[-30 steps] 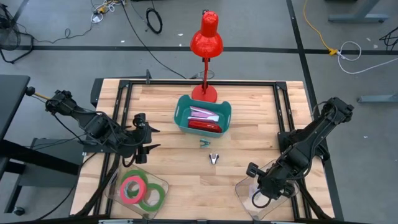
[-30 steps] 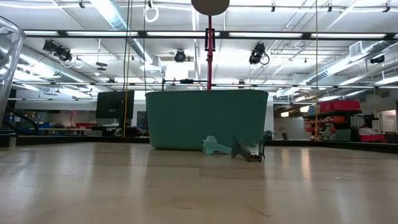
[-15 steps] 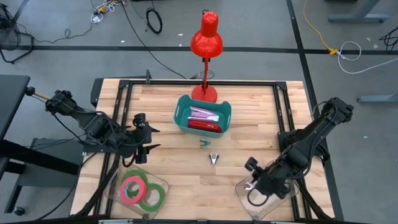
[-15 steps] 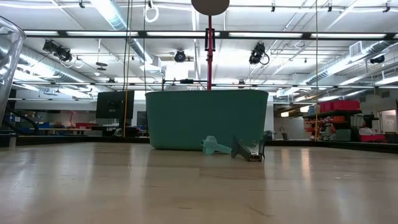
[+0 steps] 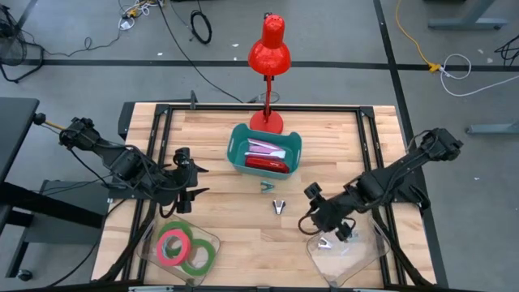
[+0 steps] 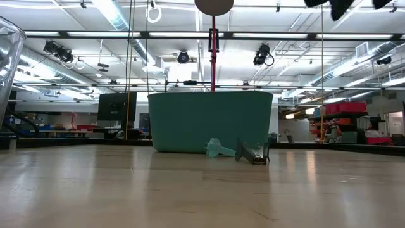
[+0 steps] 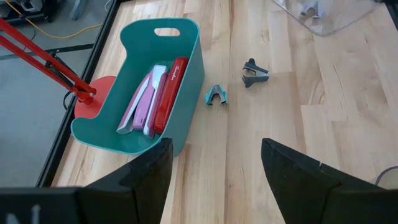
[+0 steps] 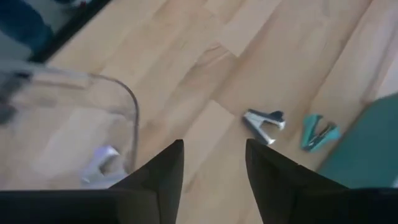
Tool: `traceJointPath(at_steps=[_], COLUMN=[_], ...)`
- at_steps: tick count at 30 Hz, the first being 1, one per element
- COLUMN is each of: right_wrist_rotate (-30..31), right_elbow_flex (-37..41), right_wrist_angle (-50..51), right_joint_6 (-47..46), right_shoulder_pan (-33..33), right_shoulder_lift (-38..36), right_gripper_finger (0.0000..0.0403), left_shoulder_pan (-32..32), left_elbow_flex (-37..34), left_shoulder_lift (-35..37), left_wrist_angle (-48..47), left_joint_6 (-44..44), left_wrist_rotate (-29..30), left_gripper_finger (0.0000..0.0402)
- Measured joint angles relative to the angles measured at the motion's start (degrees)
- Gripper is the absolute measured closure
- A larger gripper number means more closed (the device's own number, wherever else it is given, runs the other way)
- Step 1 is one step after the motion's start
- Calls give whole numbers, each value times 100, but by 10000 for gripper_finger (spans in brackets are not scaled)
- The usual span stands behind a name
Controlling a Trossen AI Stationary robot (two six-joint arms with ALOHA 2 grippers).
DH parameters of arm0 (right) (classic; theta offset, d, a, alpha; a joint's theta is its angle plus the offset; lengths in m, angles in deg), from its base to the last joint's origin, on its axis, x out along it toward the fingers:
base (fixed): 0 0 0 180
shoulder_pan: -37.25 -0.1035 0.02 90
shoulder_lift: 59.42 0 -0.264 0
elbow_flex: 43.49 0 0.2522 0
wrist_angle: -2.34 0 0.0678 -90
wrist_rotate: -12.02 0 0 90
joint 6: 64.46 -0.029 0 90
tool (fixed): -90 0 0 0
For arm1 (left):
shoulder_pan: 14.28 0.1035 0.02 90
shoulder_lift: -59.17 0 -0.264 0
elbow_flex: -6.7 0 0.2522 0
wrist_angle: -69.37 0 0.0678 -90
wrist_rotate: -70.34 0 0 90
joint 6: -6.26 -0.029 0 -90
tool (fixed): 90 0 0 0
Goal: Pick and place Stapler, Stapler remover, tape
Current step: Put the black staple remover in the right transparent bin
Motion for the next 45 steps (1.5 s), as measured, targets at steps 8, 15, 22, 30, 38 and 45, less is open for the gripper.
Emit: traceJointPath(at_steps=[8, 15, 22, 30, 38, 45], right_wrist_rotate=[170, 174, 155, 172, 142, 111], right_elbow_flex=[0, 0, 0, 0, 0, 0], right_wrist_angle=[2, -79, -285, -554, -762, -804], right_joint_6=[1406, 1816, 2400, 2868, 3588, 3821], right_shoulder_pan=[492, 936, 1252, 1441, 1560, 1555], right_shoulder_lift=[97, 313, 804, 1280, 1718, 1969], right_gripper_finger=[229, 229, 229, 229, 229, 233], left_shoulder_pan=[-2, -1, -1, -2, -2, -1], left_elbow_flex=[0, 0, 0, 0, 0, 0], left_shoulder_lift=[-2, 0, -1, -1, -2, -2], left_wrist_angle=[2, 7, 20, -7, -10, -9], left_joint_6=[0, 3, 9, 2, 6, 6], left_wrist_rotate=[0, 1, 0, 0, 0, 0], left_gripper_finger=[154, 154, 154, 154, 154, 154])
